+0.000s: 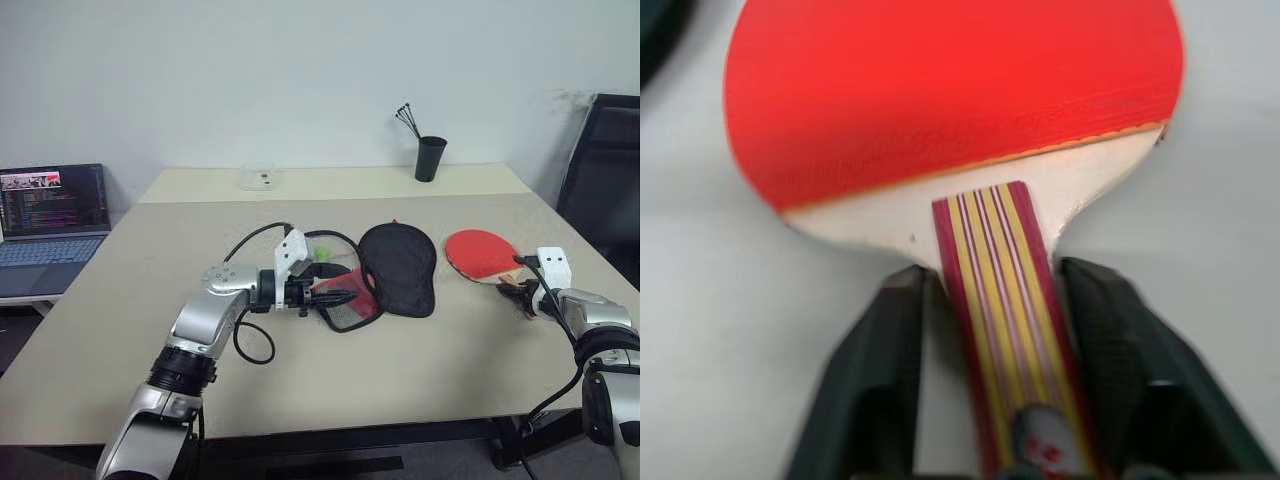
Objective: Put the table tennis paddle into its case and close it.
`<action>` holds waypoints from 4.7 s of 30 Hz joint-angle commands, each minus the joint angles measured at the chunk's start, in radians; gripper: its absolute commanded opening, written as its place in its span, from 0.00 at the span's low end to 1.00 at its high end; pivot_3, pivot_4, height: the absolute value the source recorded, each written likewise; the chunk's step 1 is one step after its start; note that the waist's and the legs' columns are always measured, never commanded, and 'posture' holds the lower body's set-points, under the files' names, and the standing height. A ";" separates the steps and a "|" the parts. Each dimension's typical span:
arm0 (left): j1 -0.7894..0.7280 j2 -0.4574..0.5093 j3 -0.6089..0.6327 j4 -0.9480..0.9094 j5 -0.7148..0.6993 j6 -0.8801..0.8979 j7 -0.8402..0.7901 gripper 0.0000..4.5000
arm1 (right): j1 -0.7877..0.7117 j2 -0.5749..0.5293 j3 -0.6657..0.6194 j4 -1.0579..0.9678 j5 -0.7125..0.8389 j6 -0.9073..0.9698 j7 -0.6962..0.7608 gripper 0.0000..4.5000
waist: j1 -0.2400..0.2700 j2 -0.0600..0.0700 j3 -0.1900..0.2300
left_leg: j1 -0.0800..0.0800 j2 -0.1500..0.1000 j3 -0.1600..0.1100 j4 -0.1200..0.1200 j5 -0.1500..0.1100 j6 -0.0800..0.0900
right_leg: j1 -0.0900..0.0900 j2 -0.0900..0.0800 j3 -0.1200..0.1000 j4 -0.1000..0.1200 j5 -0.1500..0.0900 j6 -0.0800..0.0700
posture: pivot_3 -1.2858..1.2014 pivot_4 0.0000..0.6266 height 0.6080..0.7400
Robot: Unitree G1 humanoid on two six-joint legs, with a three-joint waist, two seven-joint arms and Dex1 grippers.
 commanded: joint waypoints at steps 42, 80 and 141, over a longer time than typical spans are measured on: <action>0.231 0.097 0.130 -0.204 -0.078 0.026 0.081 0.59 | 0.112 0.566 -0.005 -0.776 0.102 0.370 -0.553 0.24 | 0.009 0.003 0.002 | -0.003 -0.001 0.000 0.000 0.000 0.000 | -0.007 -0.005 0.003 0.007 0.000 0.000 | 0.52 0.24 1.00; 0.224 0.077 0.121 -0.175 -0.066 0.010 0.111 0.59 | 0.263 0.522 0.087 -0.972 0.072 0.380 -0.457 1.00 | 0.009 0.003 0.002 | -0.004 -0.001 -0.003 0.000 0.000 0.000 | -0.006 -0.005 -0.001 0.005 -0.002 0.002 | 0.52 0.24 1.00; 0.240 0.081 0.113 -0.168 -0.060 -0.008 0.100 0.59 | 0.354 0.568 0.151 -1.111 -0.038 0.433 -0.494 0.30 | 0.011 0.003 0.002 | -0.008 0.000 -0.005 0.000 0.000 0.000 | -0.006 -0.006 -0.005 0.002 -0.001 0.001 | 0.52 0.24 1.00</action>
